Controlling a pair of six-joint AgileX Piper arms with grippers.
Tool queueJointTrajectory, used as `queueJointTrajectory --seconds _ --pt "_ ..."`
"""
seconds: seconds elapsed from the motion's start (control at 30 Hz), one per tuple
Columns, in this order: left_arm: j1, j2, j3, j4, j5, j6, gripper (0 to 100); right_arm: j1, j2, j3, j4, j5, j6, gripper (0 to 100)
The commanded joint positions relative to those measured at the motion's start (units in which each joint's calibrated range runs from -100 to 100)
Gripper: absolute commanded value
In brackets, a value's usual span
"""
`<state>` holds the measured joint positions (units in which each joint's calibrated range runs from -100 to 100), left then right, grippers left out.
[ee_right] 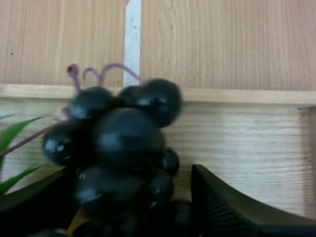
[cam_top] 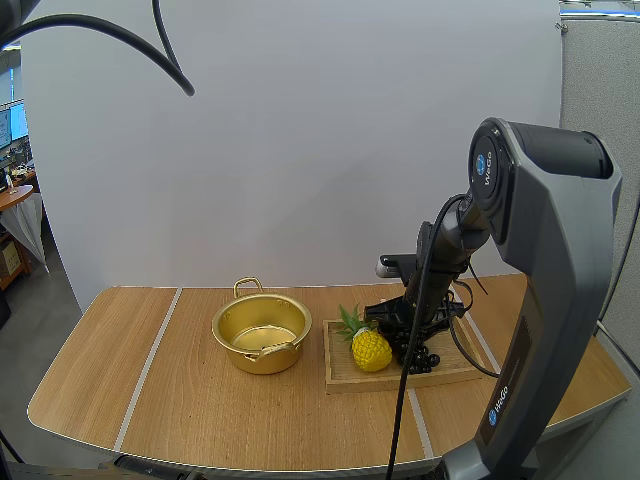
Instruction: Open the pot, put the grape inside, and close it
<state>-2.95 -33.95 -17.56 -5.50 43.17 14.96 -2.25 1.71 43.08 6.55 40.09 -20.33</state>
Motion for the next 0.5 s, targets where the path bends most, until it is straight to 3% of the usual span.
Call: queueJointTrajectory --seconds 0.0,0.27,0.3,0.33,0.43,0.47 --pt "-0.09 -0.31 -0.43 0.3 -1.97 -0.32 0 -0.14 0.91 1.28 -1.27 -2.29 -0.22 100" --pt "-0.09 -0.31 -0.43 0.3 -1.97 -0.32 0 -0.14 0.91 2.23 -5.44 -4.39 2.83 100" --pt "-0.09 -0.31 -0.43 0.3 -1.97 -0.32 0 -0.14 0.91 2.23 -6.13 -4.39 3.51 92" --pt "-0.09 -0.31 -0.43 0.3 -1.97 -0.32 0 -0.14 0.91 2.23 -6.55 -4.39 3.49 77" --pt "-0.09 -0.31 -0.43 0.3 -1.97 -0.32 0 -0.14 0.91 2.23 -6.55 -4.39 3.49 9" --pt "-0.09 -0.31 -0.43 0.3 -1.97 -0.32 0 -0.14 0.91 2.23 -6.22 -4.1 3.49 0"
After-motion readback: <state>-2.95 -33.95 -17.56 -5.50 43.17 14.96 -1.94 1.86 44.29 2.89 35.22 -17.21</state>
